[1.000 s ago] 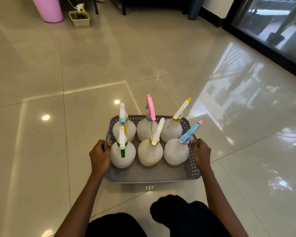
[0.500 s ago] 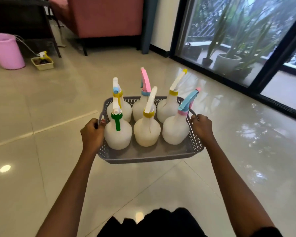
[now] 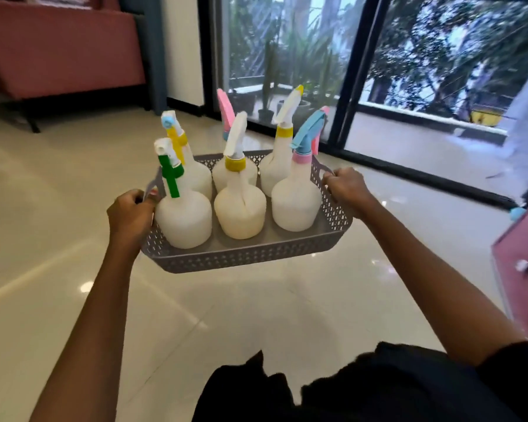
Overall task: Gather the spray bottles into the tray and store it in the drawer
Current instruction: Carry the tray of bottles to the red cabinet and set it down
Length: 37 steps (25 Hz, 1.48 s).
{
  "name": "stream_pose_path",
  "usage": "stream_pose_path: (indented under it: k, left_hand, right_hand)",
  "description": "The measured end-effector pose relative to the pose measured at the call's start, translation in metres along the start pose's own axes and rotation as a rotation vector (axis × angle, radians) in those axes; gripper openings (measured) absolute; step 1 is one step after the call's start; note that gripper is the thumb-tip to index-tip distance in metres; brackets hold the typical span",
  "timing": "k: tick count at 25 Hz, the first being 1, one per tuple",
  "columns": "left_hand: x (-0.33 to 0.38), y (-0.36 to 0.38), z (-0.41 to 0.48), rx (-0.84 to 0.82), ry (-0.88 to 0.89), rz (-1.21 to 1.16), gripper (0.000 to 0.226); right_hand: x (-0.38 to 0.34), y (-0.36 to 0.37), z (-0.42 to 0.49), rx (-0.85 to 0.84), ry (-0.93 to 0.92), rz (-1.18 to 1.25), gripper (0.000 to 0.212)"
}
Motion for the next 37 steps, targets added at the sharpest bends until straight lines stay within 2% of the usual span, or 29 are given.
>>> stream_pose_path:
  k: [4, 7, 13, 18, 23, 27, 31, 37]
  left_hand:
    - [0.056, 0.023, -0.014, -0.071, 0.060, 0.013, 0.037]
    - [0.107, 0.054, -0.018, -0.147, 0.125, -0.004, 0.032]
    - [0.213, 0.156, -0.022, -0.362, 0.210, -0.199, 0.025]
    - [0.289, 0.252, -0.041, -0.561, 0.232, -0.350, 0.016]
    - [0.364, 0.341, -0.070, -0.779, 0.307, -0.438, 0.009]
    - [0.420, 0.414, -0.108, -0.910, 0.423, -0.492, 0.027]
    - [0.452, 0.485, -0.132, -1.073, 0.464, -0.569, 0.030]
    - [0.535, 0.534, -0.173, -1.251, 0.645, -0.527, 0.035]
  right_hand:
    - [0.036, -0.063, -0.014, 0.024, 0.089, 0.088, 0.030]
    - [0.065, -0.111, -0.025, 0.108, 0.152, 0.164, 0.024]
    - [0.112, -0.251, -0.030, 0.339, 0.211, 0.247, 0.023]
    - [0.156, -0.350, -0.040, 0.545, 0.306, 0.154, 0.024]
    - [0.206, -0.408, -0.075, 0.722, 0.475, 0.082, 0.033]
    - [0.236, -0.441, -0.098, 0.889, 0.596, 0.047, 0.023]
    - [0.255, -0.461, -0.109, 1.002, 0.729, 0.024, 0.026]
    - [0.262, -0.508, -0.126, 1.113, 0.926, 0.015, 0.024]
Point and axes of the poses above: each hand's wrist, its own z-axis towards the middle knuckle, its own y-axis out of the palm, x = y × z, the point moved 3 cm from there along z, towards the middle knuckle, and after that the axes turned 5 degrees about y, right-handed, at the moved point
